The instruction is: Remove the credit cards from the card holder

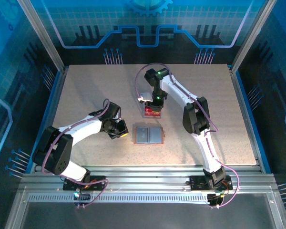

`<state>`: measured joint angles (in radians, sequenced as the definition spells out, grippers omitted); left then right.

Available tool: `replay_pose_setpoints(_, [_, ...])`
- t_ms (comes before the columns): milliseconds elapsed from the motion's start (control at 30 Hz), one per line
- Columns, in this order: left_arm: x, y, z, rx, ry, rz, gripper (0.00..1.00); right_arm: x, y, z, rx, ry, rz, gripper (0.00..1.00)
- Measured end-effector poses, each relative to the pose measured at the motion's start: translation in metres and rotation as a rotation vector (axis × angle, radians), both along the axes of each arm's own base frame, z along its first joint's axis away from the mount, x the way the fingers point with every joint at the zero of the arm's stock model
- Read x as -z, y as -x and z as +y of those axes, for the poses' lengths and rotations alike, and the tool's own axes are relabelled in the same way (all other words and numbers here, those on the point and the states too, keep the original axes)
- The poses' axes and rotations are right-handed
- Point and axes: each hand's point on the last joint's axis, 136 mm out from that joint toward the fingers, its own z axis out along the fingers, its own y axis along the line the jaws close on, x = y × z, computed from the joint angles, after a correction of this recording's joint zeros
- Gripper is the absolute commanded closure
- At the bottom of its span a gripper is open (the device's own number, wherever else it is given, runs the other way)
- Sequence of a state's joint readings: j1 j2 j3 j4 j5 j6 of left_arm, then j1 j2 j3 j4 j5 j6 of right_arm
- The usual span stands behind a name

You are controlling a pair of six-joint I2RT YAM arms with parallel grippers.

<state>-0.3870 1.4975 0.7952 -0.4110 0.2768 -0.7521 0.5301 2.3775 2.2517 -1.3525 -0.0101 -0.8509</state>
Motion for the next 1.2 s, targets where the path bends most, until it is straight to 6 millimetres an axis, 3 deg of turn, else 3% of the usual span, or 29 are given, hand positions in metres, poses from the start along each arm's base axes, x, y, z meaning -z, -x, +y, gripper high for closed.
replay_pose_setpoints(167, [0.000, 0.001, 0.000, 0.005, 0.003, 0.002, 0.90, -0.004, -0.006, 0.001, 0.041, -0.001, -0.031, 0.66])
replay_pose_setpoints(333, [-0.001, 0.002, -0.002, 0.009, 0.012, 0.006, 0.90, -0.031, -0.007, -0.002, 0.085, -0.016, -0.115, 0.66])
replay_pose_setpoints(533, [0.000, 0.006, -0.010, 0.037, 0.016, 0.014, 0.89, -0.056, 0.007, -0.003, 0.171, -0.064, -0.168, 0.65])
replay_pose_setpoints(867, [-0.002, 0.000, -0.040, 0.107, 0.032, -0.010, 0.89, -0.054, 0.052, -0.007, 0.399, -0.164, -0.153, 0.64])
replay_pose_setpoints(1200, [0.003, -0.001, -0.054, 0.138, 0.034, -0.005, 0.90, -0.053, 0.079, -0.016, 0.723, -0.332, -0.143, 0.70])
